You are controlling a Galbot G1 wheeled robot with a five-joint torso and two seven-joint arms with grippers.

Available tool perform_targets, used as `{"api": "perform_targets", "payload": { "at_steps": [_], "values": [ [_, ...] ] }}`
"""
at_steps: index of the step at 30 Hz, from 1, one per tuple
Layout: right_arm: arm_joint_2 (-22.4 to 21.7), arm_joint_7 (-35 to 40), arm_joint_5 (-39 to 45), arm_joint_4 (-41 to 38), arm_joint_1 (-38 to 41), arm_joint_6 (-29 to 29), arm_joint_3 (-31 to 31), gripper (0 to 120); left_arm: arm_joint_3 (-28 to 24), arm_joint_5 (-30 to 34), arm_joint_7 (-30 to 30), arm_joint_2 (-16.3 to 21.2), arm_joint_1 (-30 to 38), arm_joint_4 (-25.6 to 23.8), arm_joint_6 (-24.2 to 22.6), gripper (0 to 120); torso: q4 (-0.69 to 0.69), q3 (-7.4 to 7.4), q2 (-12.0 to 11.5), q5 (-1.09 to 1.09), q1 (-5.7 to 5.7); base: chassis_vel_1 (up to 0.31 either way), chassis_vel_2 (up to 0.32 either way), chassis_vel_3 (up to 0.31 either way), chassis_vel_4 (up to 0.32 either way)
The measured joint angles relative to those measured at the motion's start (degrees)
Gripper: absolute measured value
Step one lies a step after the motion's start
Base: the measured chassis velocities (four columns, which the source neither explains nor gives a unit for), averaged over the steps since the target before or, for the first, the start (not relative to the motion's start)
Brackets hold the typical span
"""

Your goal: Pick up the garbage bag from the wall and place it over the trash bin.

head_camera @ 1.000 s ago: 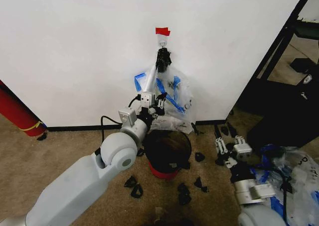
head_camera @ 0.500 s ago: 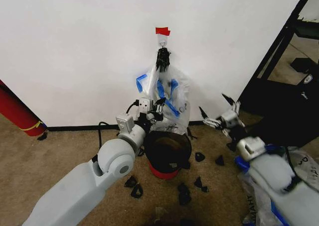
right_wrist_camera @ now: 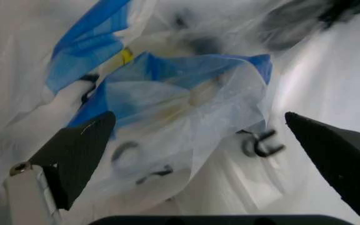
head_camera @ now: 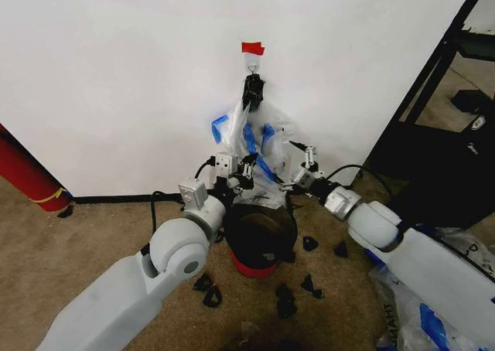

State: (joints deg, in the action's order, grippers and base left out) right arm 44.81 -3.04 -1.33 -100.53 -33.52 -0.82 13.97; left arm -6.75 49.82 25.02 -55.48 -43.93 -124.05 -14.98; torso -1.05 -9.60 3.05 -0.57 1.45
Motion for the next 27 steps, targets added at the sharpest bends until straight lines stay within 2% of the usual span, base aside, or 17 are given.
{"api": "perform_targets", "payload": {
  "at_steps": [5, 9, 18, 22, 24, 25, 27],
  "values": [
    [1.19, -0.61, 0.91, 1.97, 3.62, 0.28, 3.72, 87, 0.05, 0.0, -0.05, 0.26, -0.08, -0.37, -0.01, 0, 0.01, 0.0, 0.0, -0.01, 0.0, 0.0, 0.0, 0.0, 0.0],
    [2.26, -1.12, 5.78, 2.4, 5.46, 0.15, 5.27, 74, 0.36, 0.0, -0.13, 0.7, -0.38, -0.71, -0.03, 0, 0.0, 0.01, 0.0, -0.01, 0.0, 0.0, 0.0, 0.0, 0.0],
    [5.65, -2.32, 5.89, 7.1, 12.84, -1.02, 10.35, 69, 1.4, -0.07, -0.57, 1.67, -1.92, -1.61, -0.03, 0, 0.02, 0.01, 0.0, -0.01, -0.01, 0.0, 0.0, 0.0, 0.0],
    [7.62, -1.87, 12.75, 9.35, 17.48, 2.84, 15.5, 55, 1.98, -0.16, -0.57, 1.84, -2.73, -2.34, -0.03, 0, 0.03, 0.0, 0.0, -0.02, 0.0, 0.0, 0.0, 0.0, 0.0],
    [7.59, -1.76, 16.27, 8.92, 18.02, 5.24, 16.58, 45, 2.51, -0.17, -0.58, 2.07, -3.18, -2.68, -0.03, 0, 0.02, 0.0, 0.0, -0.02, 0.0, 0.0, 0.0, 0.0, 0.0],
    [7.59, -1.76, 16.27, 8.92, 18.02, 5.24, 16.58, 45, 2.51, -0.17, -0.58, 2.07, -3.18, -2.68, -0.03, 0, 0.02, 0.0, 0.0, -0.02, 0.0, 0.0, 0.0, 0.0, 0.0],
    [6.88, -1.19, 18.3, 7.43, 18.02, 8.47, 16.89, 37, 3.11, -0.17, -0.59, 2.31, -3.66, -2.94, -0.03, 0, 0.01, 0.0, 0.0, -0.01, 0.0, 0.0, 0.0, 0.0, 0.0]
  ]
}}
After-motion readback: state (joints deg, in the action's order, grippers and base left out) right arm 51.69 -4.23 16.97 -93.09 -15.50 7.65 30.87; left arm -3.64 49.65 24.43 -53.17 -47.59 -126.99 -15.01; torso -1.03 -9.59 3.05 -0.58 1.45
